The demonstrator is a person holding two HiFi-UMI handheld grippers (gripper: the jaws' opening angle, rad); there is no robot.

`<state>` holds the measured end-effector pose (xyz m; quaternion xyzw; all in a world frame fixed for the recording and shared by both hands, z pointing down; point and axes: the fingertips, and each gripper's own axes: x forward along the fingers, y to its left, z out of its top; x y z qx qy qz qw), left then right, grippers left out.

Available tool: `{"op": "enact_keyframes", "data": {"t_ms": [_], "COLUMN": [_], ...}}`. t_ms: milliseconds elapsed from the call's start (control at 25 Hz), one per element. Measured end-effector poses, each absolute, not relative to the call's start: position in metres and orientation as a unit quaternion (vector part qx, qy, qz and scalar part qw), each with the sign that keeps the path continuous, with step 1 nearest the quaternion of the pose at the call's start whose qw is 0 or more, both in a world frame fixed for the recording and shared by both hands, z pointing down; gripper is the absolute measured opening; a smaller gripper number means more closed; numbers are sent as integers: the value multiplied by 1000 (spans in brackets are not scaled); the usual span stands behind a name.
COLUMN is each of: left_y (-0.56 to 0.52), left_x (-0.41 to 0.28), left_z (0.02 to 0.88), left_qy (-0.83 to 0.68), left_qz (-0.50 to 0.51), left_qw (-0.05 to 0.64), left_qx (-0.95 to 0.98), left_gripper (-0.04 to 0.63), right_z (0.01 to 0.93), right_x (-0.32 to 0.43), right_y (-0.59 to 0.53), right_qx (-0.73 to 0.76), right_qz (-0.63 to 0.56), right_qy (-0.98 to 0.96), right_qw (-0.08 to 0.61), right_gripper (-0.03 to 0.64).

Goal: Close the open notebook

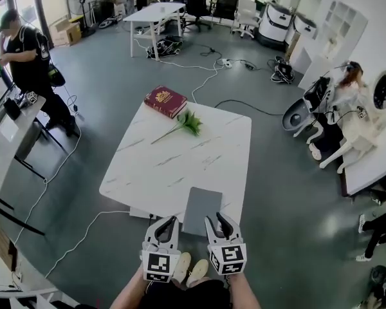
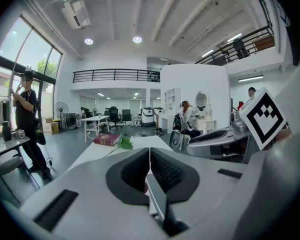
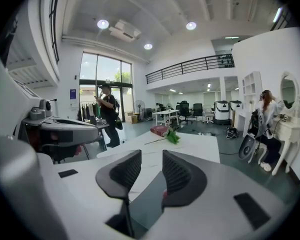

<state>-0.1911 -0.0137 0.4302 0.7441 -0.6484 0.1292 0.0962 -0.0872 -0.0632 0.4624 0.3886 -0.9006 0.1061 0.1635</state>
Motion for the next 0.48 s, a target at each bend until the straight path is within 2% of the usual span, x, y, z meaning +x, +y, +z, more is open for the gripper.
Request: {"op": "enact_keyframes", "data": {"t_ms": [480], "left_y": [4], "left_x": [-149], "left_z": [370], "left_qy": [-613], "left_qz": [108], "left_qw": [31], "left_qx": [782], "left_gripper": [26], "right_z": [386], "right_x": [-17], "right_y": [-31], "right_qx": [475], "right_qz": [56], "right_qy": [-874], "right_qw": [85], "right_gripper": [78]}}
